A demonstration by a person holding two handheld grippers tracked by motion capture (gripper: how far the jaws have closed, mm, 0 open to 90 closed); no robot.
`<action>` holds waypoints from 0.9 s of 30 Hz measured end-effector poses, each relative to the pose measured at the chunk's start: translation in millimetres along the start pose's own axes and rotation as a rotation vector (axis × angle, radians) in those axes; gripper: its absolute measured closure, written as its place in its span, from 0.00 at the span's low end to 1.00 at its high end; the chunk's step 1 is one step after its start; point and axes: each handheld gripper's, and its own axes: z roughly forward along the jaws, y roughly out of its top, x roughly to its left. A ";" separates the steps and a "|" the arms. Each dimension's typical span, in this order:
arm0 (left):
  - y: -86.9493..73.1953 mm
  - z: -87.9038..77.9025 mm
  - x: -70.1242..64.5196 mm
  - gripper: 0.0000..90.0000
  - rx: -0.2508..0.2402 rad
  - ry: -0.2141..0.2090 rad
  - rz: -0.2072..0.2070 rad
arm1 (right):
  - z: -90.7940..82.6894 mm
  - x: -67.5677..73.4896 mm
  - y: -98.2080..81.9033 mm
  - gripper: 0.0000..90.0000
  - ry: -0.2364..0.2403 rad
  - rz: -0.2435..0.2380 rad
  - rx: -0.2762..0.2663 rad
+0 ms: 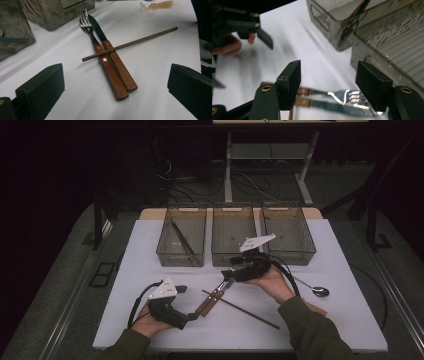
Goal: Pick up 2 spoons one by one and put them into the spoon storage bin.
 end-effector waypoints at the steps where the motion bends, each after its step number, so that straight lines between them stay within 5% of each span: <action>1: 0.0 -0.1 -0.1 0.00 0.000 0.001 -0.001 | -2.1 1.2 -3.5 0.41 0.003 0.000 -0.002; 17: 0.2 0.0 -1.7 0.00 0.002 0.001 0.003 | -39.1 19.8 -62.7 0.43 0.019 -0.014 0.032; 27: 0.6 -0.6 -2.6 0.00 -0.002 0.002 0.004 | -54.1 29.2 -99.2 0.58 0.049 -0.011 0.112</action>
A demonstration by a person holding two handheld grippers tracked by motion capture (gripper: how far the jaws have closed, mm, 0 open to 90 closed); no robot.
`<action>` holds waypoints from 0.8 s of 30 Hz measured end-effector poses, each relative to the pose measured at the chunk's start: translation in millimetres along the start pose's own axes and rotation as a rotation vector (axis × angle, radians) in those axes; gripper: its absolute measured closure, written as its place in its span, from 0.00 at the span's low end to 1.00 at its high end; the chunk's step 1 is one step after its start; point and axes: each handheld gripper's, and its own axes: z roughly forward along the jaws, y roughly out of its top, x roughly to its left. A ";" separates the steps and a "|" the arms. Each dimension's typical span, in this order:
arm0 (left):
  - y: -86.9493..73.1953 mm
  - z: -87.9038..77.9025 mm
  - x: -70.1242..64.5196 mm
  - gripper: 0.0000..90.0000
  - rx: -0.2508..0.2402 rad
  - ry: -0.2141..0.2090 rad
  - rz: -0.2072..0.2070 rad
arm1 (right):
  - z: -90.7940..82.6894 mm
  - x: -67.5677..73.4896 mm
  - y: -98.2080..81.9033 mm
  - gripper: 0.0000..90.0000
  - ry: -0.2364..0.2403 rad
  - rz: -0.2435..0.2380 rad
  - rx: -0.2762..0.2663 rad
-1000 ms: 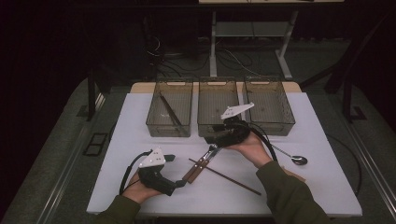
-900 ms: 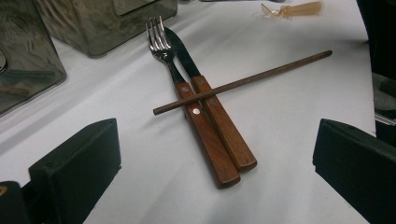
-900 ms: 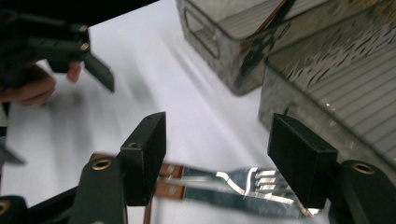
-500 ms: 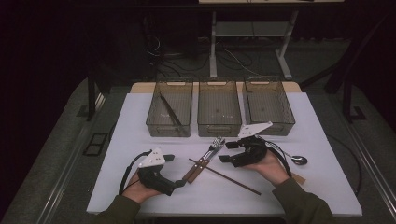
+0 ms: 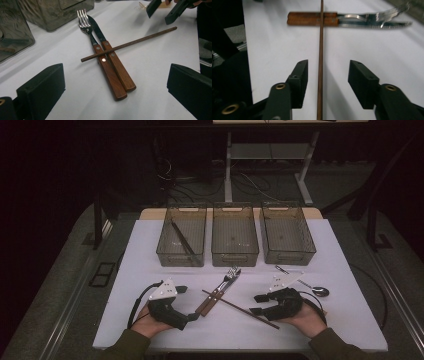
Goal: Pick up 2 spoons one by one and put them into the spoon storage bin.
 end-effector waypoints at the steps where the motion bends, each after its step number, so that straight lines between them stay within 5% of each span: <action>1: 0.0 0.0 0.0 0.00 -0.001 0.000 -0.001 | -1.0 0.3 -3.5 0.60 0.000 0.005 0.006; 12: 0.2 -0.3 -0.6 0.01 0.001 0.003 0.003 | -7.7 10.7 -25.9 0.77 -0.007 -0.033 0.051; 24: 0.4 -0.6 -0.9 0.01 0.001 0.005 0.005 | 0.3 13.7 -29.7 0.89 -0.036 -0.078 0.108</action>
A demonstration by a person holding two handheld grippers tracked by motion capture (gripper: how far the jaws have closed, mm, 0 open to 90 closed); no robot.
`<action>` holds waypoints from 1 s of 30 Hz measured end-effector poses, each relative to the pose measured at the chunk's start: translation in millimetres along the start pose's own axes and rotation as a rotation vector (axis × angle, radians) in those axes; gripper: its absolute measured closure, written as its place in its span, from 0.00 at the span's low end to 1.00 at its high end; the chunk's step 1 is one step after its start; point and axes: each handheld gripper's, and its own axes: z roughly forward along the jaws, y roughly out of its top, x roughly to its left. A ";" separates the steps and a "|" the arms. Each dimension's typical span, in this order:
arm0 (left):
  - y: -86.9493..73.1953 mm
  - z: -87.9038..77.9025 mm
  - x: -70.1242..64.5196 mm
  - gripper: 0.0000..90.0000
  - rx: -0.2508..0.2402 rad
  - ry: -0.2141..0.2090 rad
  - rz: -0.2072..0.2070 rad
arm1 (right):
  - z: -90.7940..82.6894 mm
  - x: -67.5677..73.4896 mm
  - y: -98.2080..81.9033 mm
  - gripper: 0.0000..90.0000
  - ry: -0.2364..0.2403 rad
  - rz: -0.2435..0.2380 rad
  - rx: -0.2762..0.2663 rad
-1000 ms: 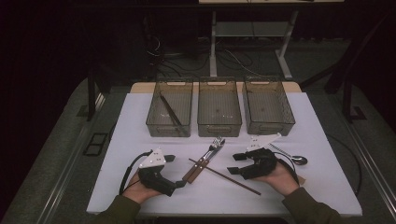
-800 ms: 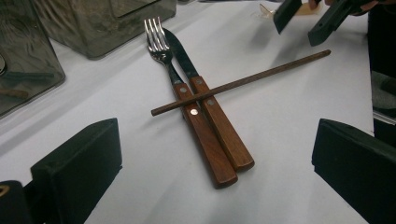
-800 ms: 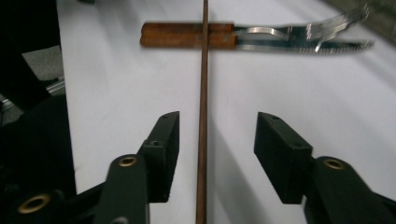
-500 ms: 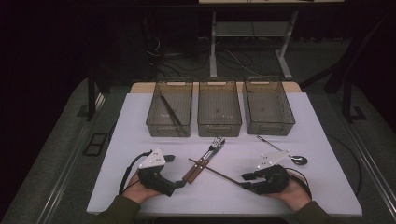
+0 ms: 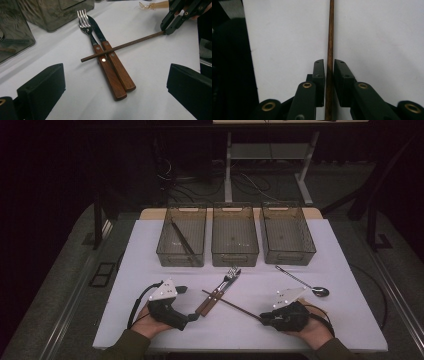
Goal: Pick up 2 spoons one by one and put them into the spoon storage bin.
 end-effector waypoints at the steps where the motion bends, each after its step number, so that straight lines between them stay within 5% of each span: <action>1: 0.1 0.0 0.0 0.01 0.000 0.000 0.000 | 0.1 0.2 -0.1 0.90 -0.003 -0.002 -0.003; 9: 0.1 0.0 -0.3 0.01 0.000 0.001 0.000 | -0.3 1.7 1.1 0.93 -0.005 -0.013 -0.007; 30: 0.1 0.6 -0.5 0.01 0.006 0.003 0.000 | -25.1 -10.1 24.7 0.94 0.009 0.047 -0.200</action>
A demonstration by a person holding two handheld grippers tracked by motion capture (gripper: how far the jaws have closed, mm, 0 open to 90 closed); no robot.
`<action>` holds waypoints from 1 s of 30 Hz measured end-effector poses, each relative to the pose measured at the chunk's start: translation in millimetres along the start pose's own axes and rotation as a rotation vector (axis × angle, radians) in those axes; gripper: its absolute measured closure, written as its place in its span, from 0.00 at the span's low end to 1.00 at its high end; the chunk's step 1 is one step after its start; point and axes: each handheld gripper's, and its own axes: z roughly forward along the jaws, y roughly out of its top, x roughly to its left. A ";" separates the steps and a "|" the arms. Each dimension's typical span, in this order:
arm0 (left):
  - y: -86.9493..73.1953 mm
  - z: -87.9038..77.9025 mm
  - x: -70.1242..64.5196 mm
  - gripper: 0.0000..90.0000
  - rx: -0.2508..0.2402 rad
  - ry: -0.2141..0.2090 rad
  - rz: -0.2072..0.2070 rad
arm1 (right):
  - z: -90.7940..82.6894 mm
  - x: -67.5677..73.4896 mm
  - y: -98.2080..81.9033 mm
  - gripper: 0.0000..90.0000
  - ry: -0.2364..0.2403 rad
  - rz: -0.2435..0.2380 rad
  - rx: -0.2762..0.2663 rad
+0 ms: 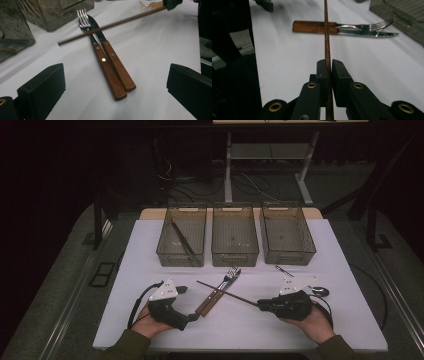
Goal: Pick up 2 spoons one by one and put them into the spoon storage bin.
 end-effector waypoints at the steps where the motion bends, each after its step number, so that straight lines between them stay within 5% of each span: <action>1: 0.0 0.1 0.0 0.01 0.000 0.000 0.000 | -0.4 -0.8 1.8 0.94 -0.001 0.004 -0.009; 14: -0.1 0.8 -0.2 0.01 -0.003 0.000 -0.003 | -2.6 -15.3 37.5 0.94 -0.080 0.037 -0.110; 30: 0.0 -0.4 0.4 0.01 -0.004 0.000 -0.001 | 40.6 -38.3 95.6 0.94 -0.189 0.087 -0.121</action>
